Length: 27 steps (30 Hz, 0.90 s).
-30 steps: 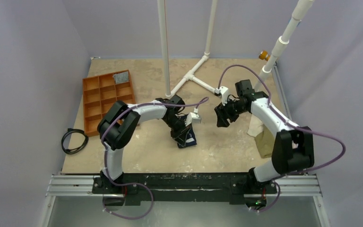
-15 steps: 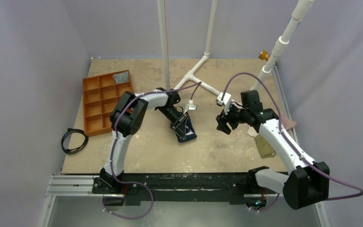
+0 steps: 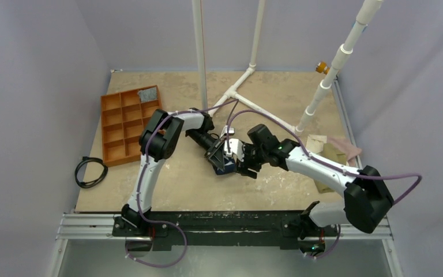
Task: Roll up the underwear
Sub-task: Roll the underwear to the center of the board.
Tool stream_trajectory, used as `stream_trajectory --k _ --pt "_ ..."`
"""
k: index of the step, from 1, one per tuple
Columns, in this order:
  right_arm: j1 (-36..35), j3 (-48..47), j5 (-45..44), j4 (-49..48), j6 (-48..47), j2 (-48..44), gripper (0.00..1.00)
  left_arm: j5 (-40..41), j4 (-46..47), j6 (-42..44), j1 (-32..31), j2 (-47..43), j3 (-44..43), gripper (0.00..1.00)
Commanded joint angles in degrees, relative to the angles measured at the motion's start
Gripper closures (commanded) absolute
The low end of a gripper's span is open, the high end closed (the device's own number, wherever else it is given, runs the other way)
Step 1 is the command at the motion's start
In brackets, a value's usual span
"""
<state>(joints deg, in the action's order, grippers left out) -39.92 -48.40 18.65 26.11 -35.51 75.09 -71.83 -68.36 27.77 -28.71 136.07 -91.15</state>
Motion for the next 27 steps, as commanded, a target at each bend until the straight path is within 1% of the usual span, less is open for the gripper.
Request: stream_trajectory --k 1,7,13,20,24,27 --pt "-3.69 -1.52 -3.9 -4.7 -2.35 3.42 0.37 -3.39 -1.43 0.62 0.74 0.5 -1.23 1.0" --pt "-7.51 -1.73 -7.5 -9.34 -4.11 8.82 0.38 -2.17 0.9 -2.04 0.85 0.83 -0.96 1.0" --pt "-8.59 -2.77 -9.77 -11.49 -5.71 11.15 0.38 -1.16 2.41 -3.63 0.85 0.6 -0.34 1.0" --pt "-9.37 -3.68 -9.98 -12.26 -6.55 13.14 0.39 -0.94 2.76 -4.12 0.87 0.75 -0.34 1.0" --pt "-9.72 -3.96 -9.62 -12.34 -6.77 14.93 0.42 -0.98 2.77 -4.15 0.85 0.86 -0.41 1.0" --pt "-10.07 -3.9 -9.34 -12.46 -6.76 15.99 0.46 -1.0 2.64 -4.18 0.91 0.95 -0.52 1.0"
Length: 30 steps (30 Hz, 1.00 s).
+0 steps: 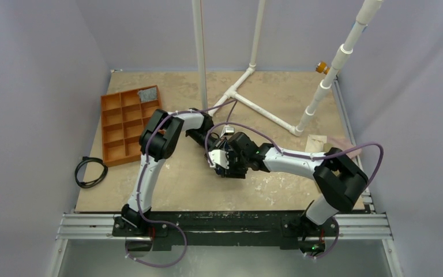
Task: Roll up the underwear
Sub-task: Roll the underwear to the center of the board.
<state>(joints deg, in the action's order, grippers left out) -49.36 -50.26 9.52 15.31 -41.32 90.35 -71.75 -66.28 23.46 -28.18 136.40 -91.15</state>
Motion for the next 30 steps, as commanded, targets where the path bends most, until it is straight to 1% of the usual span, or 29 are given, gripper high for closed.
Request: stream_trajectory --k 1,3,6,9,11,12,14,17,19,20,27,30 --pt "-0.72 -2.07 -0.2 -1.74 -0.96 1.14 0.47 -1.08 0.65 0.12 0.36 0.62 -0.52 1.0" --pt "-0.83 -2.04 0.03 -1.81 -0.96 2.0 0.51 -1.02 0.65 0.16 0.38 0.51 -0.56 1.0" --pt "-1.02 -2.4 0.7 -1.36 -0.87 3.23 0.61 -1.03 0.55 0.14 0.38 0.54 -0.52 1.0" --pt "-1.48 -3.15 1.35 0.3 -0.7 3.97 0.79 -0.71 0.47 0.04 0.41 0.38 -0.51 1.0" --pt "-1.69 -3.58 1.95 1.88 -0.59 4.36 0.9 -0.34 0.56 -0.2 0.4 0.21 -0.43 1.0" --pt "-1.82 -3.73 2.07 2.6 -0.52 4.46 0.95 -0.07 0.78 -0.47 0.34 0.02 -0.38 0.97" --pt "-2.09 -3.87 2.17 4.19 -0.43 4.79 1.0 0.63 1.35 -1.54 0.37 -0.37 -0.18 0.91" --pt "-2.61 -4.13 2.3 7.04 0.08 5.29 1.0 1.62 1.47 -1.84 0.41 -1.79 0.24 0.81" --pt "-2.75 -4.24 2.94 8.99 0.83 5.35 1.0 3.12 1.48 -1.83 0.33 -3.41 0.71 0.72" --pt "-2.88 -4.11 3.32 9.7 1.3 5.3 1.0 3.96 1.61 -1.88 0.4 -4.34 1.07 0.7" --pt "-3.24 -3.44 3.77 12.9 4.3 4.18 1.0 9.38 1.11 -2.53 1.64 -9.15 1.86 0.62" --pt "-3.37 -3.57 4.0 14.32 5.24 3.99 1.0 10.67 0.32 -2.39 2.6 -10.43 1.93 0.62"
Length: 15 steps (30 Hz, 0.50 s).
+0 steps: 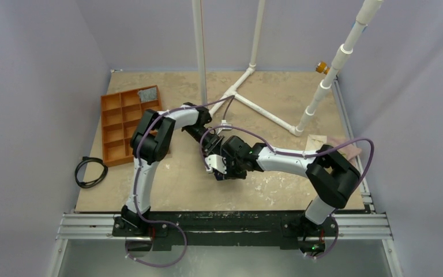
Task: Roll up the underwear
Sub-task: Roll the underwear to the center of the board.
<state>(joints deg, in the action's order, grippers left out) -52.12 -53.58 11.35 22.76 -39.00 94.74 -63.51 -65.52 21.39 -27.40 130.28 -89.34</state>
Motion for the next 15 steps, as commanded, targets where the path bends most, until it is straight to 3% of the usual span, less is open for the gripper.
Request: stream_trajectory --k 1,8,15 --pt "-0.68 -0.29 2.44 7.23 3.24 -0.42 1.0 2.77 -0.69 -0.18 2.08 -4.86 0.25 0.61" --pt "-1.03 -1.54 3.87 10.22 3.89 0.19 1.0 9.58 -0.74 -1.09 5.28 -9.53 2.33 0.61" --pt "-1.23 -8.17 7.31 16.97 2.41 4.92 1.0 22.39 0.24 -3.05 10.39 -18.75 7.95 0.62"
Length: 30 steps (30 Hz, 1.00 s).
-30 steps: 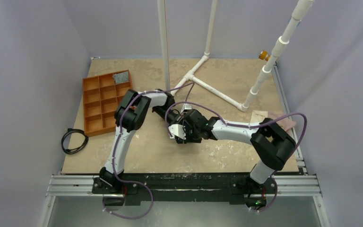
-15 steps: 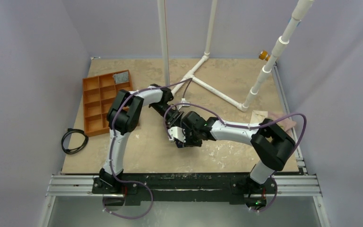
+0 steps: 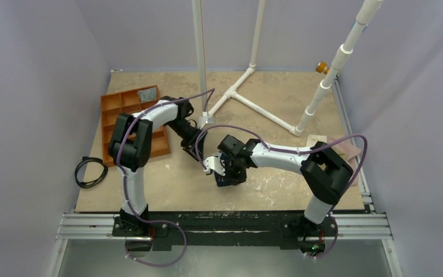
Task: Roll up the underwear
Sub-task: Roll the underwear to the center of the board.
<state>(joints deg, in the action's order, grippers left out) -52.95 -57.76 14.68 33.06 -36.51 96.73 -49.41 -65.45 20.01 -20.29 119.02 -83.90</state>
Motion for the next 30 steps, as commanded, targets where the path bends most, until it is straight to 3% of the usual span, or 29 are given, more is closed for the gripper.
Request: stream_trajectory --k 1,18,26,30 --pt "-0.4 -4.9 4.58 7.6 -0.39 3.77 1.0 9.67 0.37 -2.1 4.3 -9.02 3.46 0.62" --pt "2.21 -25.5 14.79 24.57 -5.61 25.52 1.0 27.0 6.44 -1.81 14.85 -34.5 19.74 0.62" --pt "8.9 -37.21 23.19 33.54 -8.49 35.48 1.0 29.18 9.28 0.34 17.74 -47.86 25.03 0.62" --pt "10.93 -42.59 25.43 37.91 -9.75 40.15 1.0 25.14 10.4 4.06 17.66 -54.22 27.3 0.61"
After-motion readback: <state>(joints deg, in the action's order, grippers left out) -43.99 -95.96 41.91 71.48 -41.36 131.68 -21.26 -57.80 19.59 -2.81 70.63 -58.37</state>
